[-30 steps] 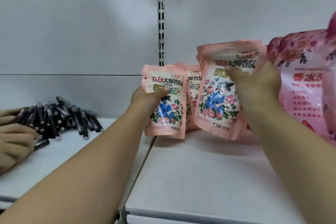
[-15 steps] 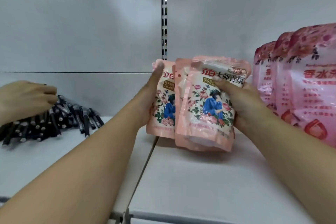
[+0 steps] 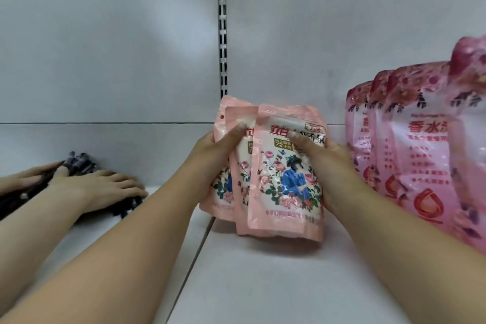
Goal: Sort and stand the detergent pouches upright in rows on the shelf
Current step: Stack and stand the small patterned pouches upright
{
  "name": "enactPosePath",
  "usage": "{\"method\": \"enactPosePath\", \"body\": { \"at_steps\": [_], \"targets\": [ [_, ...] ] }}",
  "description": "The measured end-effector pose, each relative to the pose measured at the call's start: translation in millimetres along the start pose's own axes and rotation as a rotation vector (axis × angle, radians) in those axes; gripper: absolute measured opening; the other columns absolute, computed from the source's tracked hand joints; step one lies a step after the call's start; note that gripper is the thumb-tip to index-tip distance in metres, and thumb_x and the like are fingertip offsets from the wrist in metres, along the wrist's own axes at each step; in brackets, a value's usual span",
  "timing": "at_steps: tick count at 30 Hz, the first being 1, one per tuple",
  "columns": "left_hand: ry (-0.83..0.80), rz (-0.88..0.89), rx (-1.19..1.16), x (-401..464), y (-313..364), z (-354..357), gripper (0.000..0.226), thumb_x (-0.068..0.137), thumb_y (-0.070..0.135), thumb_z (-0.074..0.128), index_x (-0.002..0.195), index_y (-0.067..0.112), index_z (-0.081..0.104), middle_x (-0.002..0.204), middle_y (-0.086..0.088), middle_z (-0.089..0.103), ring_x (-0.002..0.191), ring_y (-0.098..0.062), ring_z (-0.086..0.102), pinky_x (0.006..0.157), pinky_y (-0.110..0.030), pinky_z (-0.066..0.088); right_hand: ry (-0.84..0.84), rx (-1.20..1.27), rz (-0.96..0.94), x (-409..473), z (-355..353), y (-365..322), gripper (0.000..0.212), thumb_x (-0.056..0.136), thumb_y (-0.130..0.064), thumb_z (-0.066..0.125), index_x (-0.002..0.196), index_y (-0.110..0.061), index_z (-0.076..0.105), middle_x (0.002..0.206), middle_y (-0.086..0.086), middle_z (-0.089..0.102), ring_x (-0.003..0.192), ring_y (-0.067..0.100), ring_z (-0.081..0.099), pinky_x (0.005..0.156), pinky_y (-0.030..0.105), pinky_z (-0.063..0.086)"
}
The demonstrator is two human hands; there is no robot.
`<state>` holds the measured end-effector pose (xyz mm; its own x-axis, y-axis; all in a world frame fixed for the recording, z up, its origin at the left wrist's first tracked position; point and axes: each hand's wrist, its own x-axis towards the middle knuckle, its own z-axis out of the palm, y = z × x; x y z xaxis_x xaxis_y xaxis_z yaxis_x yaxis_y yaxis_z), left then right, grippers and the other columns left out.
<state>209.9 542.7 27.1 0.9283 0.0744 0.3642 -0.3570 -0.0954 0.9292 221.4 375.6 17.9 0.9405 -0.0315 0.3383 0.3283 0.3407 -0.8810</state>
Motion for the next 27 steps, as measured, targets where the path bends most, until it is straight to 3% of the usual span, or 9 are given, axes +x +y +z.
{"method": "enactPosePath", "body": {
  "at_steps": [5,8,10,14,17,22,25,27],
  "targets": [
    [-0.048,-0.011,-0.079,-3,2,6,0.034,0.078,0.052,0.060,0.090,0.020,0.066,0.079,-0.005,0.074,0.072,-0.024,0.071,0.073,-0.035,0.055,-0.046,0.089,0.086,1,9,1,0.018,0.077,-0.022,0.071,0.091,-0.019,0.060,0.078,0.010,0.074,0.069,0.029,0.071,0.067,0.047,0.057],
    [0.002,-0.035,-0.086,-2,0,4,0.031,0.080,0.051,0.059,0.086,0.022,0.065,0.073,-0.003,0.074,0.065,-0.020,0.070,0.067,-0.030,0.053,0.006,0.124,0.104,3,7,4,0.021,0.076,-0.028,0.071,0.092,-0.018,0.061,0.073,0.008,0.073,0.064,0.028,0.071,0.065,0.049,0.057],
    [0.003,-0.046,-0.069,-4,0,4,0.027,0.080,0.048,0.060,0.084,0.021,0.063,0.070,-0.001,0.073,0.061,-0.017,0.069,0.063,-0.028,0.052,0.040,0.127,0.150,2,4,5,0.032,0.072,-0.036,0.072,0.096,-0.017,0.063,0.079,0.009,0.074,0.068,0.031,0.071,0.071,0.056,0.054],
    [0.003,-0.023,-0.068,-6,10,4,0.023,0.075,0.041,0.067,0.084,0.020,0.061,0.067,0.000,0.072,0.057,-0.017,0.068,0.060,-0.028,0.054,-0.052,0.116,0.202,6,1,-6,0.056,0.059,-0.045,0.074,0.104,-0.014,0.065,0.088,0.013,0.073,0.076,0.034,0.071,0.074,0.055,0.053],
    [0.031,-0.020,-0.043,-5,9,3,0.020,0.076,0.036,0.069,0.083,0.020,0.060,0.063,0.001,0.072,0.054,-0.014,0.068,0.050,-0.022,0.052,-0.101,0.051,0.229,3,1,-7,0.041,0.066,-0.041,0.073,0.096,-0.015,0.064,0.083,0.012,0.074,0.072,0.030,0.071,0.071,0.048,0.054],
    [0.142,-0.041,-0.052,1,13,-16,0.014,0.077,0.025,0.071,0.075,0.016,0.060,0.061,-0.002,0.071,0.047,-0.014,0.065,0.055,-0.024,0.052,-0.044,-0.027,0.051,2,3,-22,0.021,0.076,-0.025,0.070,0.090,-0.020,0.056,0.079,0.006,0.073,0.067,0.023,0.071,0.066,0.040,0.058],
    [0.263,-0.049,-0.079,1,13,-31,0.015,0.078,0.026,0.070,0.076,0.017,0.059,0.064,-0.004,0.071,0.048,-0.017,0.065,0.050,-0.024,0.051,0.141,-0.224,-0.040,0,-2,-27,0.041,0.077,-0.035,0.070,0.109,-0.015,0.054,0.106,0.008,0.067,0.094,0.029,0.066,0.086,0.044,0.052],
    [0.355,-0.056,-0.057,-3,13,-35,0.019,0.077,0.030,0.071,0.074,0.018,0.057,0.071,-0.004,0.068,0.056,-0.019,0.062,0.055,-0.028,0.046,0.241,-0.492,-0.166,-1,-8,-25,0.062,0.080,-0.038,0.066,0.131,-0.013,0.042,0.129,0.008,0.055,0.118,0.030,0.052,0.099,0.037,0.040]
  ]
}}
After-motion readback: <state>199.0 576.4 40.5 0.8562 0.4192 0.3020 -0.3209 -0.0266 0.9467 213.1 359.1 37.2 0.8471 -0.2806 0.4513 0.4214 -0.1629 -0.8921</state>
